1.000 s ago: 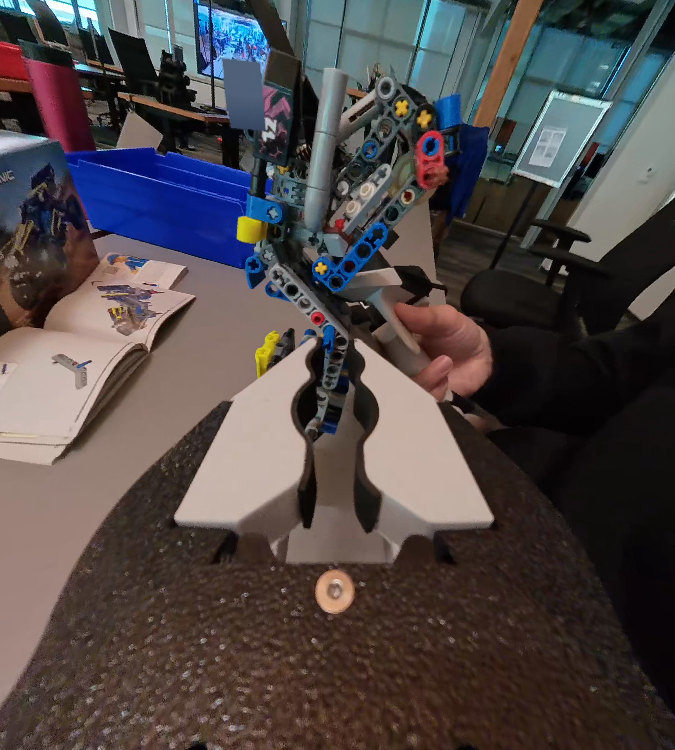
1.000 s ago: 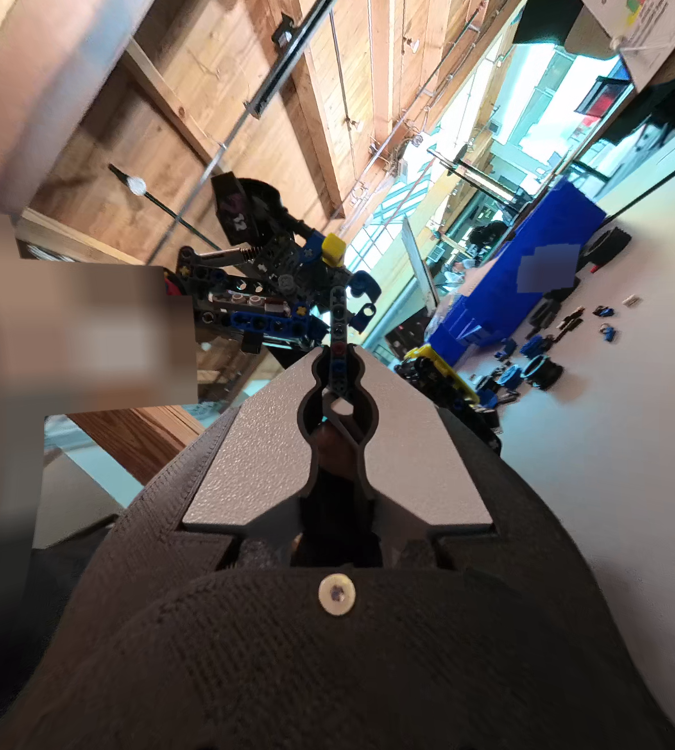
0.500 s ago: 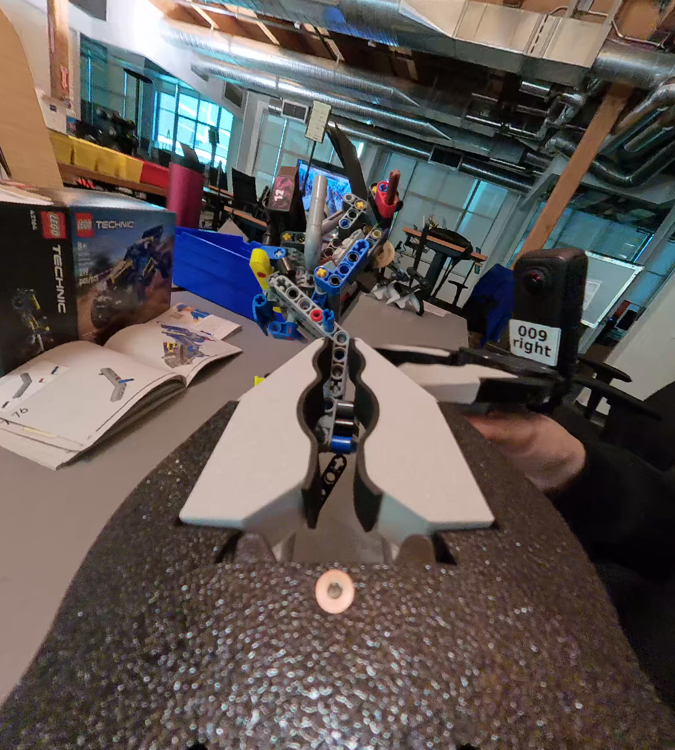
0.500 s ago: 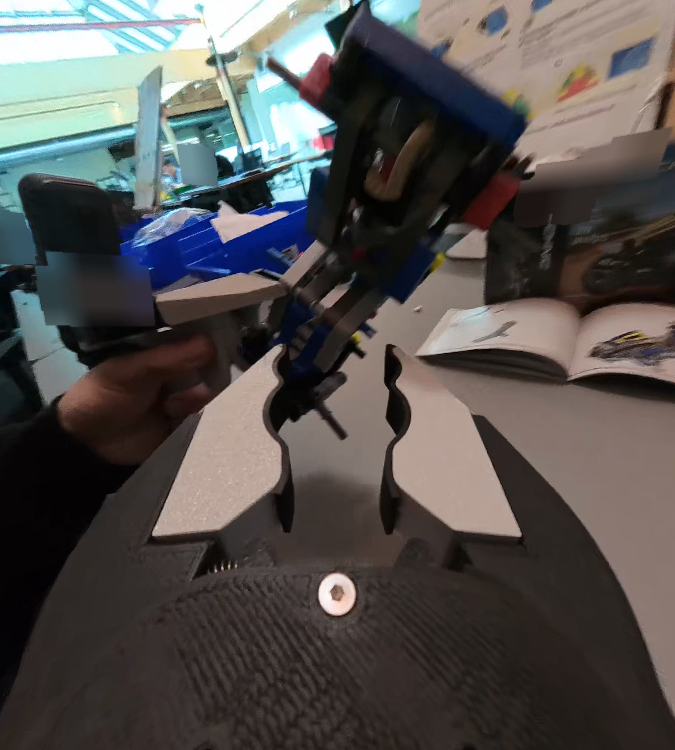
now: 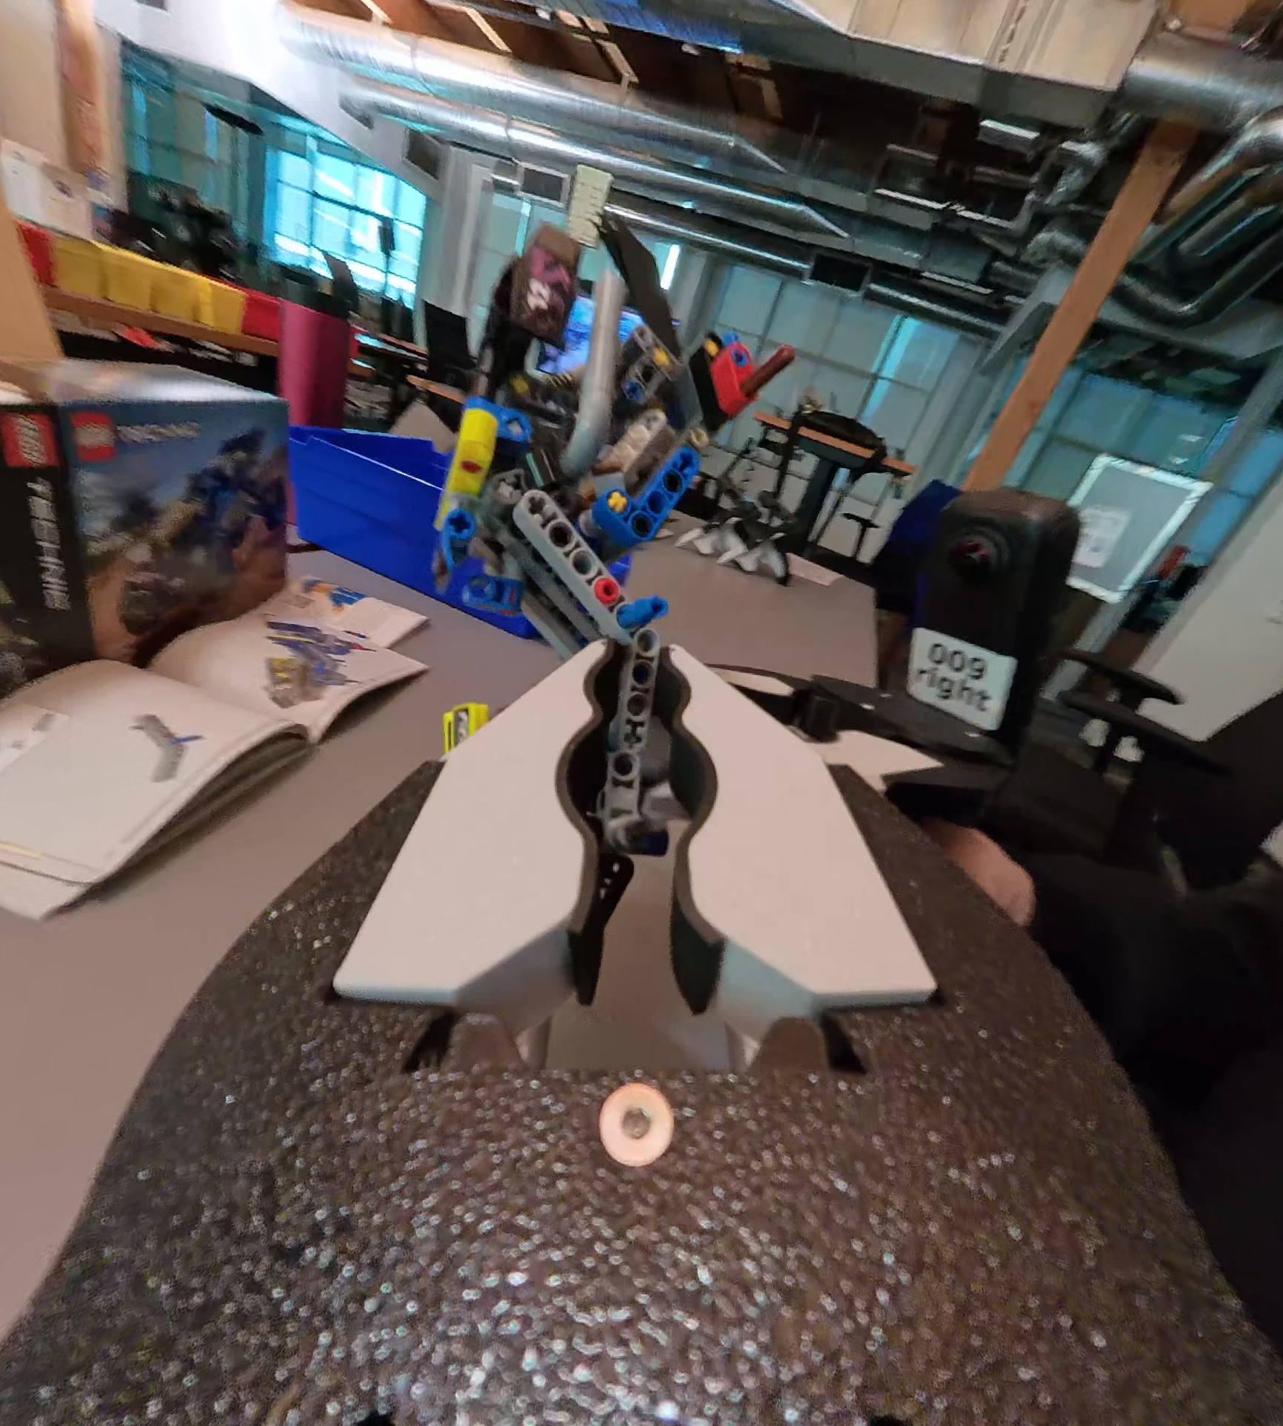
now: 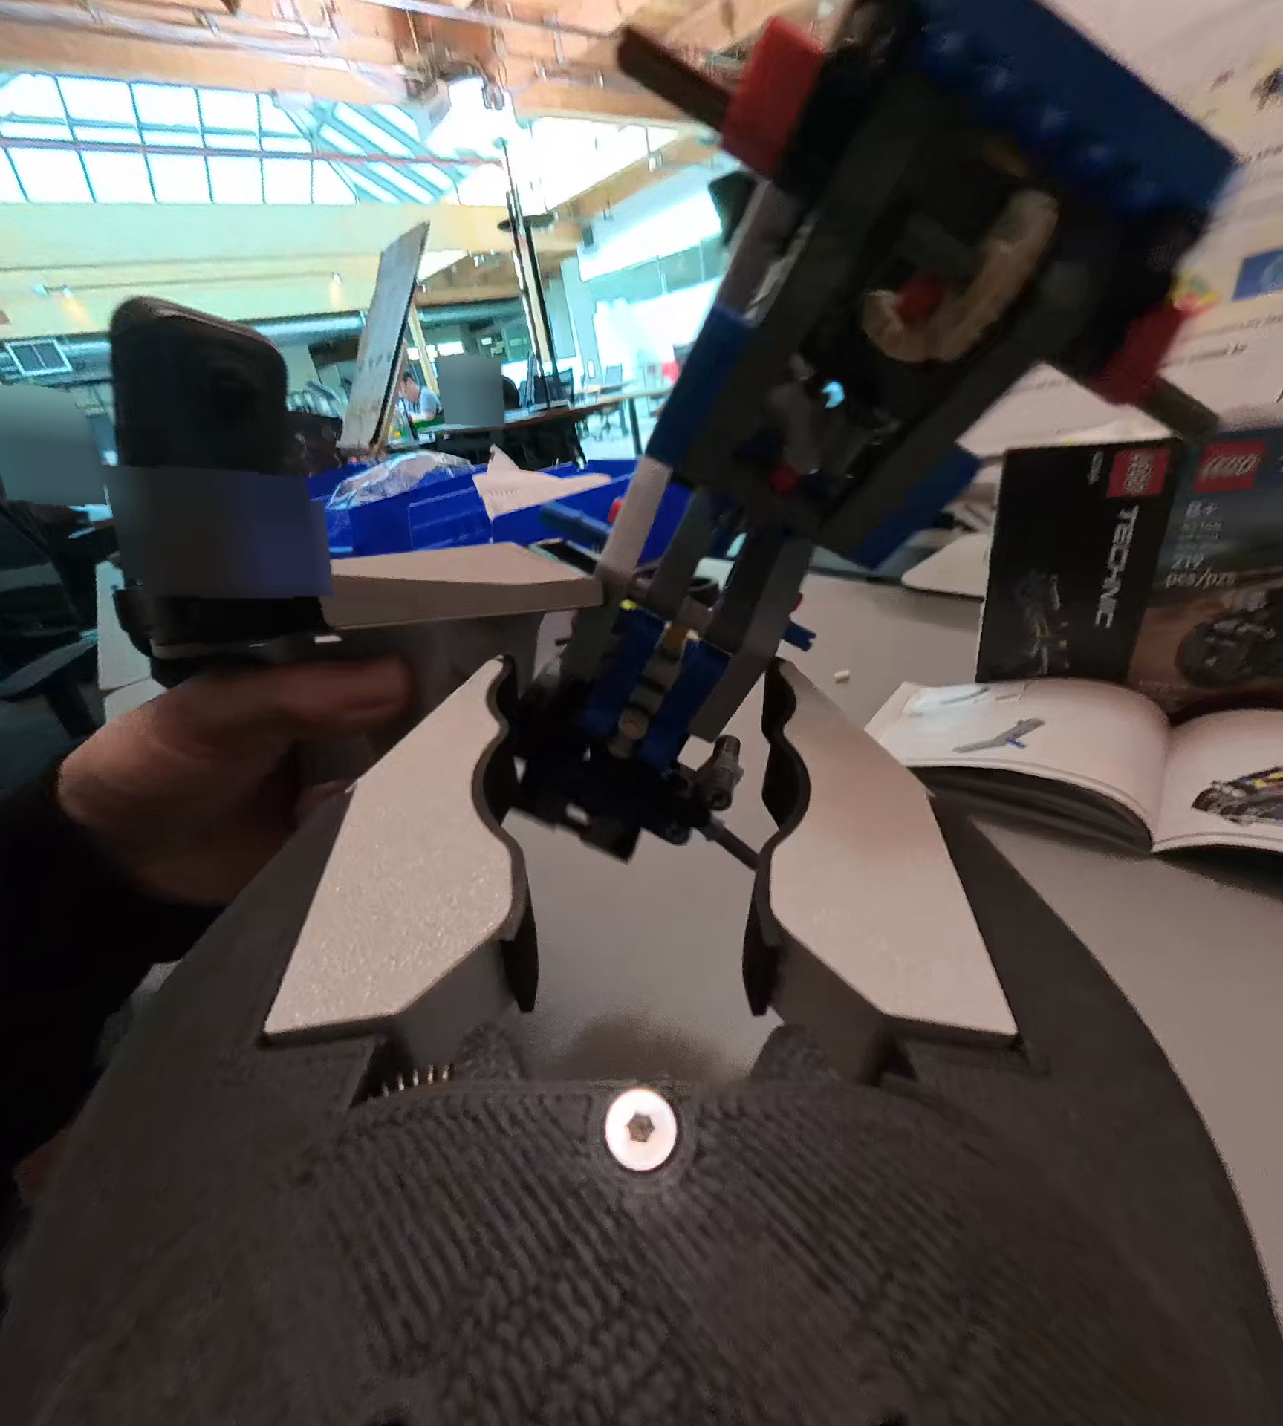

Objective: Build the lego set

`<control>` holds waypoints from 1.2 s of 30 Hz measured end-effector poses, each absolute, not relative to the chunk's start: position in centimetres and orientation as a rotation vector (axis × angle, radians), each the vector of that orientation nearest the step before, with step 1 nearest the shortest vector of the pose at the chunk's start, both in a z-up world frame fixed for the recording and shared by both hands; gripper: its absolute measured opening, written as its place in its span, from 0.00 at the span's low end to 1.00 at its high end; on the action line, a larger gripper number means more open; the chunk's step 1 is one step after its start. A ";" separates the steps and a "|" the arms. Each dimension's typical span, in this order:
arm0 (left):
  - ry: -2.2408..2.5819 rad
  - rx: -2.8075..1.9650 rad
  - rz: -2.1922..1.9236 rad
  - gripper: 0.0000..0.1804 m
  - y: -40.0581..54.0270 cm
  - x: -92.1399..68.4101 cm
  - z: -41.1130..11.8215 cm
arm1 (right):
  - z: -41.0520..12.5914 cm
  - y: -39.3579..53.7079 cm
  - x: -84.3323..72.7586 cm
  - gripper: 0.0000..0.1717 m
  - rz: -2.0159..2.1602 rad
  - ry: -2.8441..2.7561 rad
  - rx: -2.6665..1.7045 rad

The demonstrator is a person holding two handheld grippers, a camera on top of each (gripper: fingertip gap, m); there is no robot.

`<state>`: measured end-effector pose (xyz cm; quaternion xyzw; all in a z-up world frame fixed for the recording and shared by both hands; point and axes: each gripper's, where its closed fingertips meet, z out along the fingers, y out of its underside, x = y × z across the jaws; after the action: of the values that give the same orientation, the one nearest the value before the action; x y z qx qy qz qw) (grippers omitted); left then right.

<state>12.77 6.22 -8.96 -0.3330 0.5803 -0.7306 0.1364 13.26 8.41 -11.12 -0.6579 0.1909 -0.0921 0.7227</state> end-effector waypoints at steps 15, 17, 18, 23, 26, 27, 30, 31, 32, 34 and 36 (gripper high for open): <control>1.814 -0.641 -2.058 0.07 5.0 10.9 -8.7 | -9.5 7.3 12.5 0.28 -0.311 0.152 -1.509; 1.825 -0.587 -2.004 0.09 5.0 10.8 -8.7 | -9.5 7.2 12.3 0.28 -0.330 0.115 -1.527; 1.830 -0.565 -1.978 0.09 5.0 10.7 -8.8 | -9.6 7.2 12.2 0.29 -0.341 0.097 -1.534; 1.852 -0.526 -1.959 0.11 4.9 10.5 -8.9 | -9.8 7.2 11.9 0.29 -0.307 0.065 -1.532; 1.849 -0.527 -2.023 0.08 4.6 10.1 -8.7 | -9.6 7.3 11.6 0.29 -0.195 0.088 -1.478; 1.871 -0.525 -2.023 0.08 4.5 10.0 -8.8 | -9.7 7.3 11.4 0.29 -0.154 0.086 -1.483; 1.932 -0.482 -1.982 0.09 4.6 9.5 -9.1 | -10.0 7.4 10.9 0.29 -0.085 0.065 -1.501; 1.950 -0.461 -1.959 0.09 4.7 9.4 -9.2 | -10.1 7.4 10.7 0.29 -0.070 0.057 -1.500; 1.972 -0.445 -1.934 0.09 4.7 9.2 -9.4 | -10.3 7.5 10.6 0.29 -0.067 0.046 -1.511; 2.012 -0.464 -1.877 0.09 4.9 9.3 -9.7 | -10.7 7.6 10.8 0.28 -0.132 0.032 -1.537; 2.017 -0.498 -1.865 0.09 5.0 9.4 -9.7 | -10.5 7.6 10.9 0.29 -0.178 0.017 -1.535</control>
<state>9.42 5.05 -9.71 -0.1757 0.7113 -0.6579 0.1741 10.86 7.59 -10.54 -0.6934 0.0076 -0.0803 0.7160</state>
